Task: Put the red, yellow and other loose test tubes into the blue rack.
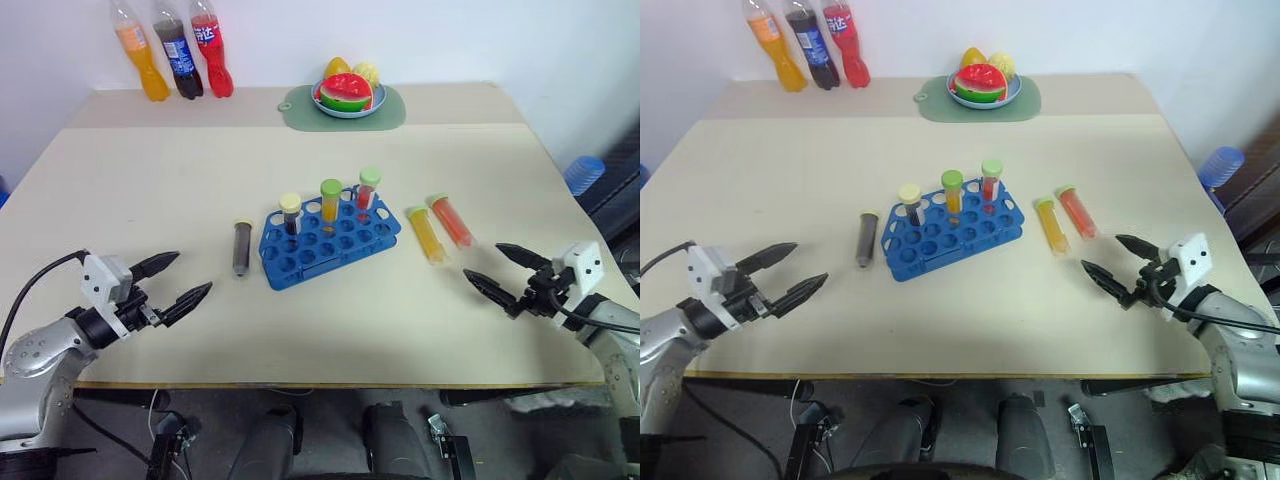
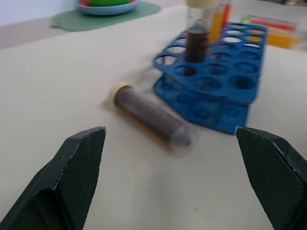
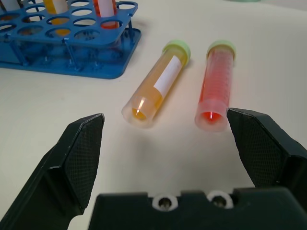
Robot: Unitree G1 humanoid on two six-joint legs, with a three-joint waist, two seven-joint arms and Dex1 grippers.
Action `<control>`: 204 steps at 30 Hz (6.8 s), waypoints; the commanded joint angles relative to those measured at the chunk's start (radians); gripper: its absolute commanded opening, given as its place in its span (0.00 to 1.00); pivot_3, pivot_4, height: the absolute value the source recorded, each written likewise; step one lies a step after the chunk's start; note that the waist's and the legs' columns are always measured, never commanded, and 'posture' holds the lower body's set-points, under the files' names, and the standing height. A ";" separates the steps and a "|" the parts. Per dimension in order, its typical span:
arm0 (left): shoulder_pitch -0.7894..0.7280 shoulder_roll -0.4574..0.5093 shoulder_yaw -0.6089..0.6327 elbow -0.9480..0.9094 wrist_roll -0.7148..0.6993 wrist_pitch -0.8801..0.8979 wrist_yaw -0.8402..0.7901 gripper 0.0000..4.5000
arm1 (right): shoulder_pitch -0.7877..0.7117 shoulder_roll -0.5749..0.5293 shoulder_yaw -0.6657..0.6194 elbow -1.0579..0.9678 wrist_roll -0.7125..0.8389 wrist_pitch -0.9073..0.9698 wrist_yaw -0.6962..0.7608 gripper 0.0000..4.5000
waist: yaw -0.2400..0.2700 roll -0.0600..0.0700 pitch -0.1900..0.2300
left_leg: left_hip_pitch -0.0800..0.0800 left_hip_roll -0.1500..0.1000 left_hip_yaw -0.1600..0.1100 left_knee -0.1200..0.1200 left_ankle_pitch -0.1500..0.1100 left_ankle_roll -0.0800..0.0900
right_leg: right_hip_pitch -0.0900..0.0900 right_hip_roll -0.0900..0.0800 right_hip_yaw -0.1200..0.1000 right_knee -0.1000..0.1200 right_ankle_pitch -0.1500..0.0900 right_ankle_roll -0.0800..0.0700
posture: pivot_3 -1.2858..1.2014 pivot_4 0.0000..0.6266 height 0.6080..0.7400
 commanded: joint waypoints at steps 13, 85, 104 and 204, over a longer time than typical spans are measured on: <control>-0.062 -0.008 -0.024 -0.122 -0.026 0.059 -0.019 0.99 | -0.089 -0.045 0.015 -0.093 -0.051 0.140 -0.099 1.00 | 0.001 0.000 0.000 | 0.000 0.002 0.005 0.000 0.000 0.000 | -0.002 0.001 0.002 0.000 0.001 -0.001 | 0.52 0.24 1.00; -0.112 -0.168 -0.205 -0.253 0.022 0.102 0.105 1.00 | -0.543 0.563 0.144 0.289 0.025 -0.288 0.041 0.17 | -0.005 0.003 0.000 | -0.001 0.010 0.012 -0.001 0.002 -0.004 | -0.008 0.011 0.009 0.001 0.004 -0.006 | 0.52 0.24 1.00; -0.144 -0.182 -0.256 -0.433 0.021 0.229 0.267 1.00 | -0.642 0.610 0.186 0.773 -0.130 -0.612 -0.002 0.17 | -0.009 0.003 -0.002 | 0.001 0.011 0.012 -0.001 0.002 -0.004 | -0.007 0.013 0.009 0.001 0.005 -0.007 | 0.52 0.24 1.00; -0.381 -0.101 -0.258 0.010 0.003 0.093 -0.264 1.00 | -0.546 -0.184 0.352 0.160 -0.377 0.523 -0.007 0.19 | 0.005 0.004 -0.003 | -0.002 0.010 0.013 -0.002 0.002 -0.004 | -0.008 0.013 0.008 -0.001 0.005 -0.007 | 0.52 0.24 1.00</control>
